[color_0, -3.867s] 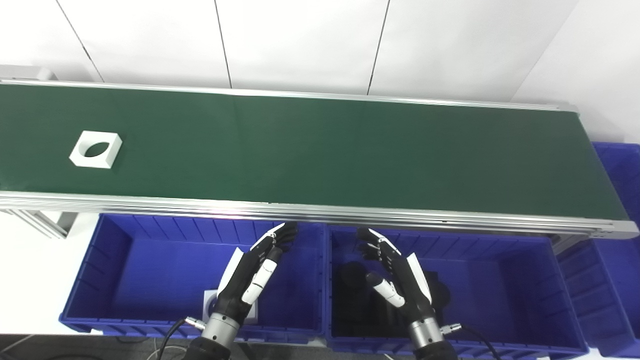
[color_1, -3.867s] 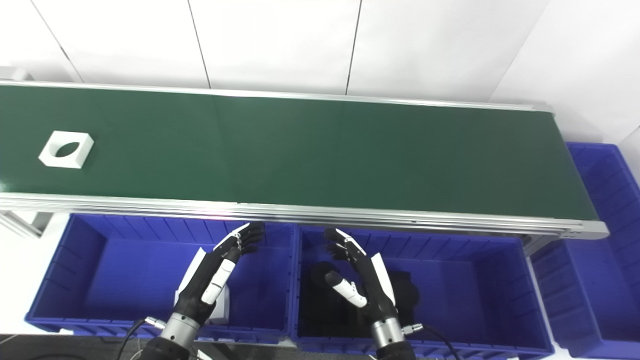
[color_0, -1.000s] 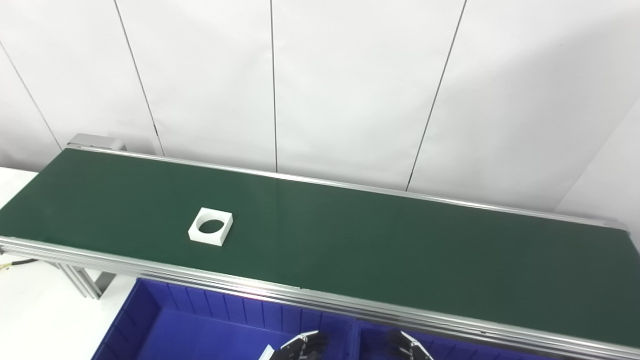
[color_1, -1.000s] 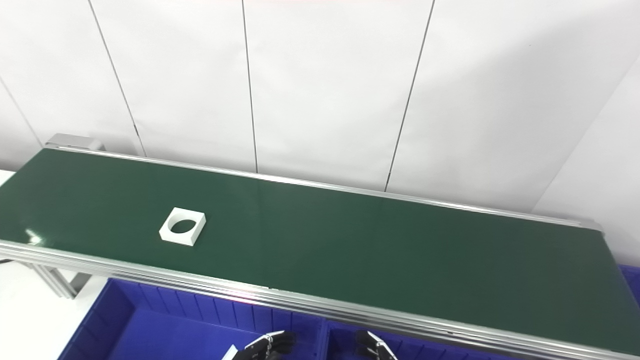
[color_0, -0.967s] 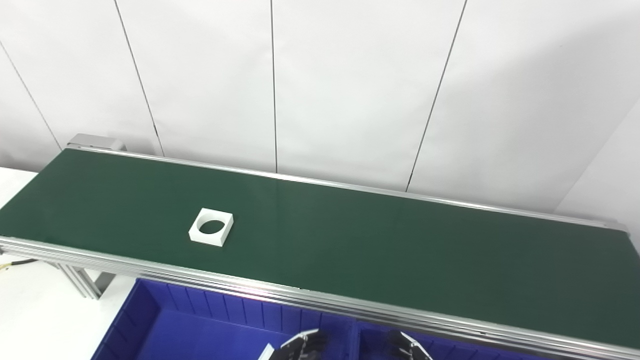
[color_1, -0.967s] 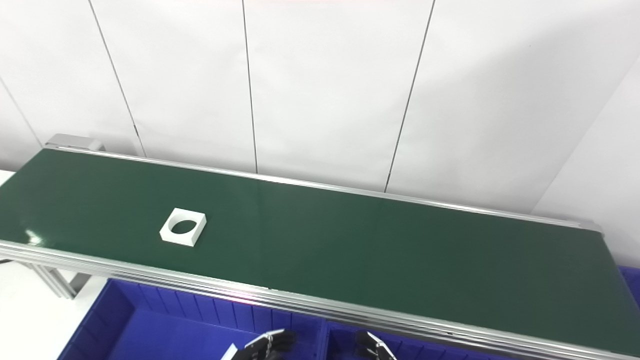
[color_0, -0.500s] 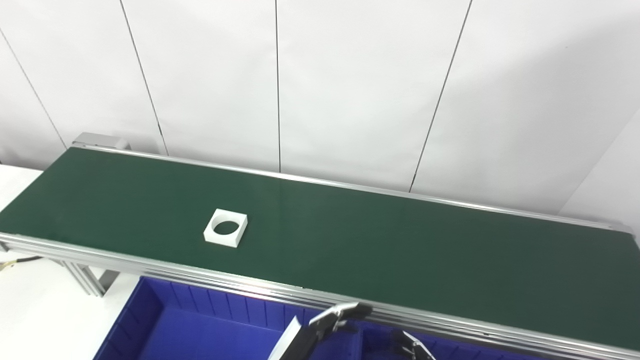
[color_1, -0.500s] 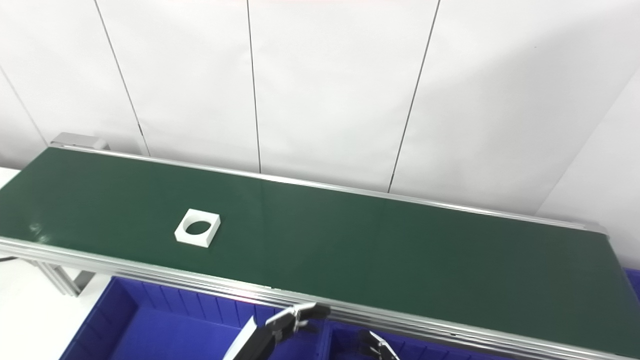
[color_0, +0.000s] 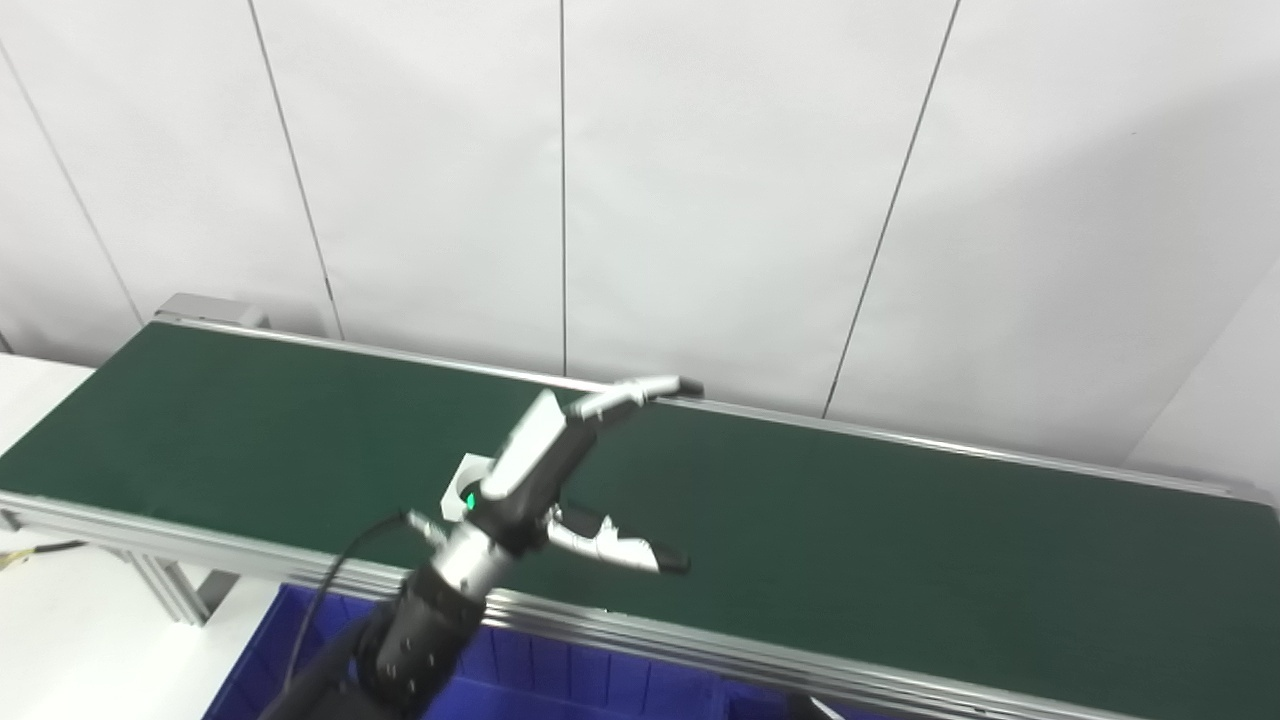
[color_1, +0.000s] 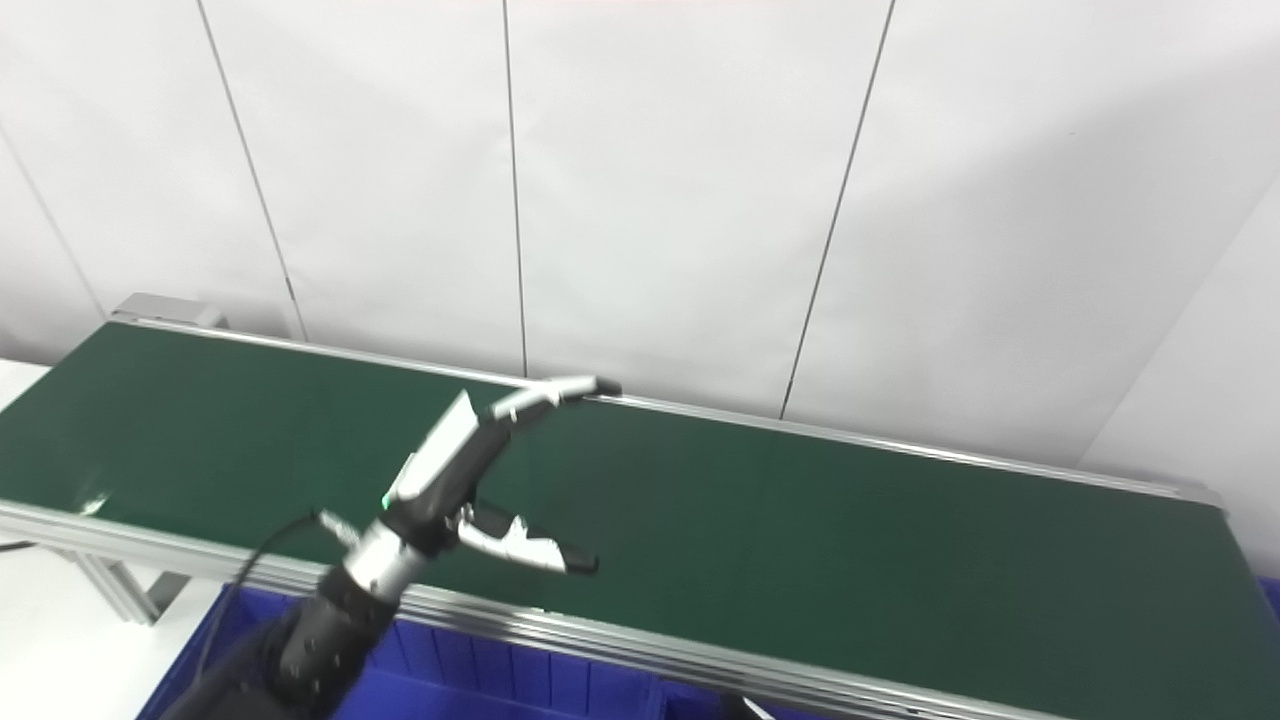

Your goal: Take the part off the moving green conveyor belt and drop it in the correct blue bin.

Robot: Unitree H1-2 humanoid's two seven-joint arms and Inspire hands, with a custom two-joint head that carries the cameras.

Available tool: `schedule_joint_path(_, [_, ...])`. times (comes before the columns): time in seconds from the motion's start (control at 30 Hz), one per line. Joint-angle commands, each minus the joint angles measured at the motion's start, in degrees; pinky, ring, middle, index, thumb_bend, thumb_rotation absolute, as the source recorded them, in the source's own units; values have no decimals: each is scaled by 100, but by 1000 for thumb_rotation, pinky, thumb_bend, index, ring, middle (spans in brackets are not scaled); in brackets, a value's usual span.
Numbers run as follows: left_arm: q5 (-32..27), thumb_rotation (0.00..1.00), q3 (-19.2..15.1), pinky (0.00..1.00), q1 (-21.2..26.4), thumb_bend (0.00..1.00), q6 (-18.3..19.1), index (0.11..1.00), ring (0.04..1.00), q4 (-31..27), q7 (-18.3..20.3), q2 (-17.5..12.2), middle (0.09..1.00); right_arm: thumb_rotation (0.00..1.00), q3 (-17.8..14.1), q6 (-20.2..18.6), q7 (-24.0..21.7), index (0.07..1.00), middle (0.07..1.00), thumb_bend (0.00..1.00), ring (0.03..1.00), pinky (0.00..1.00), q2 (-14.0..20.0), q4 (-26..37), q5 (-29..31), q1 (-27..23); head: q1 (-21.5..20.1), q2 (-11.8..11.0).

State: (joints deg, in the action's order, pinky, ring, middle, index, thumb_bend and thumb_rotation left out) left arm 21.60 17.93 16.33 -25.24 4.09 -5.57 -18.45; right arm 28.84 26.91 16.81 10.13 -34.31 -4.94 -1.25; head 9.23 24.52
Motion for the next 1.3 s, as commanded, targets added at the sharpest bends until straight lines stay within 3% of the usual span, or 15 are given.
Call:
schedule_joint_path(0.0, [422,158,-30,734,207,1000,-155,808,788,-4,90,-252,813,943,-3,1,-52,825,820,969,765,697,-22,-113,12,-13,2,-8])
schedule_joint_path(0.27, [1687,23,44,716,742,1000,-152,798,755,217,213,-690,787,939,-84,1,-185,825,822,980,763,690,-83,-189,87,-59,13,-37])
schedule_joint_path(0.53, [2530,0,182,717,1125,1000,17,853,762,804,430,-866,811,930,-131,1,-254,827,825,973,762,693,-93,-213,76,-71,26,-44])
schedule_joint_path(0.87, [2653,0,209,717,1276,1000,47,916,766,1530,601,-920,830,930,-160,1,-315,828,828,985,764,695,-93,-207,78,-49,43,-17])
schedule_joint_path(1.07, [2420,0,195,721,1425,1000,217,927,786,2064,880,-820,850,930,-136,1,-315,834,834,986,768,696,-82,-177,46,-39,15,-6])
schedule_joint_path(1.27, [2494,0,280,741,1601,1000,336,928,795,2470,866,-747,845,914,-160,1,-365,830,829,989,765,698,-89,-134,73,-12,13,5])
